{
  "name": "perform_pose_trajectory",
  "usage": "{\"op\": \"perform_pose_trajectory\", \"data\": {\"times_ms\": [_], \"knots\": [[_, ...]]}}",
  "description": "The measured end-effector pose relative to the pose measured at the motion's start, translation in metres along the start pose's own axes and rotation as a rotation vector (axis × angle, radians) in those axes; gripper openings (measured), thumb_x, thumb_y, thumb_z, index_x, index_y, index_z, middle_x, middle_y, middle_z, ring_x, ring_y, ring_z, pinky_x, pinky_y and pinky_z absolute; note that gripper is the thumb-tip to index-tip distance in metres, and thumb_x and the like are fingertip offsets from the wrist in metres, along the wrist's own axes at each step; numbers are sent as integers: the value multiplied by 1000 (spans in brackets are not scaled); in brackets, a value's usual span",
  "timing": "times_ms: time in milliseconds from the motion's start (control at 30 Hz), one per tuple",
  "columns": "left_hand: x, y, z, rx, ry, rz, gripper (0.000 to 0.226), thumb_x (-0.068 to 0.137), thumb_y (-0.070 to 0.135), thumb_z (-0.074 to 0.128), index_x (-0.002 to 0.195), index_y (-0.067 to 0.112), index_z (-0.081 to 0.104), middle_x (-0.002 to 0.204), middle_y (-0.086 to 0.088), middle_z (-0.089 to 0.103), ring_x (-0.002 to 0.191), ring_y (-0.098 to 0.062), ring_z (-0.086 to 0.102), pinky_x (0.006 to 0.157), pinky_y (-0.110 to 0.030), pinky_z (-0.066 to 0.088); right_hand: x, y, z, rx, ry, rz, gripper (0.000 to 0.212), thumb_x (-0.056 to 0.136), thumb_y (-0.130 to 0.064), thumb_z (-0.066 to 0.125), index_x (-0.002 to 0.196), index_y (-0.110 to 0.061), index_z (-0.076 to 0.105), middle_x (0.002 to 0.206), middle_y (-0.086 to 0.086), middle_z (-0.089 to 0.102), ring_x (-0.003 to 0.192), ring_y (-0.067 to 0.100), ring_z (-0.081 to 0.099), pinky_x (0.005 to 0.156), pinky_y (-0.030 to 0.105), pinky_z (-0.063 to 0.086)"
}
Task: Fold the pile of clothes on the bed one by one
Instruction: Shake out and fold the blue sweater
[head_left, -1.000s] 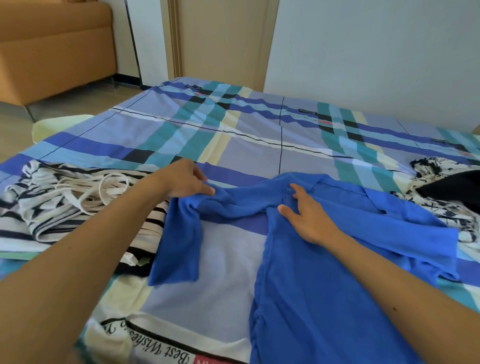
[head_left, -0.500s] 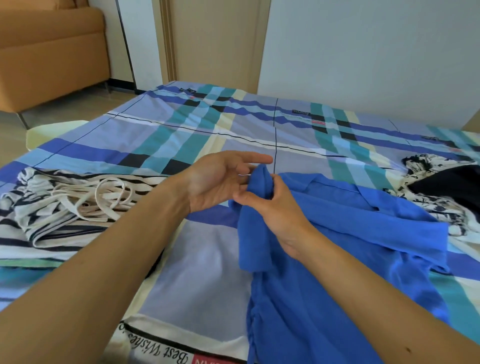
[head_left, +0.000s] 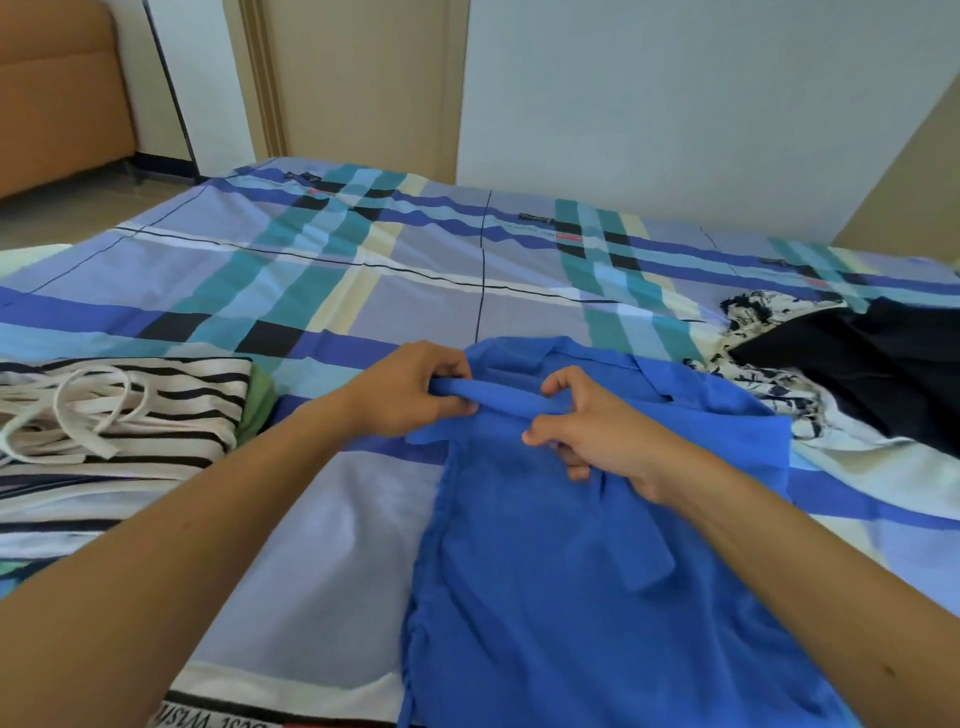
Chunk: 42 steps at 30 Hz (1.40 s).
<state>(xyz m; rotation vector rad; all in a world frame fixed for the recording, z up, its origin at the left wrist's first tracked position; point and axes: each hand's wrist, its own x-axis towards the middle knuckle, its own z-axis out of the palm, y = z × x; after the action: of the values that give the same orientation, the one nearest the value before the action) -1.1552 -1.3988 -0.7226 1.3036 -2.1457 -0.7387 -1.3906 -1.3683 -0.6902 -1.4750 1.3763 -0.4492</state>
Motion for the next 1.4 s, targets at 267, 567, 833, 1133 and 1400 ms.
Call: {"op": "perform_pose_trajectory", "data": {"times_ms": [267,567,833,1133,1400], "knots": [[7,-30,4,71,119,-17,26,92,30,63,75,11,64,65,-8,59,56,-10,46,56,-29,38,6,61,-51,-580,230,-173,30,90,-10,55,65,-16,37,60,0,38,51,12,40,55,34,31],[28,-67,14,112,215,-151,13,90,12,69,78,19,67,76,1,68,71,-16,60,67,-25,48,6,90,-130,166,119,53,21,82,-11,76,101,-5,70,103,10,75,89,18,71,81,30,58],[82,-32,0,-159,106,-101,60,95,54,56,78,-4,57,67,-10,42,62,-15,38,60,-29,32,9,97,-197,530,259,-29,39,73,-6,72,112,-8,63,101,9,73,78,13,74,70,24,62],[102,-52,26,159,-165,-62,28,96,29,63,70,19,62,57,7,46,53,-6,39,58,-27,34,12,149,-215,236,463,171,21,91,7,61,93,-13,55,97,18,64,79,25,64,64,30,57],[132,-43,37,406,-4,-167,40,100,43,50,69,19,51,65,-2,54,69,-26,56,60,-33,36,24,147,-210,-588,509,248,40,79,-3,73,111,-11,50,73,9,61,68,30,60,59,39,54]]}}
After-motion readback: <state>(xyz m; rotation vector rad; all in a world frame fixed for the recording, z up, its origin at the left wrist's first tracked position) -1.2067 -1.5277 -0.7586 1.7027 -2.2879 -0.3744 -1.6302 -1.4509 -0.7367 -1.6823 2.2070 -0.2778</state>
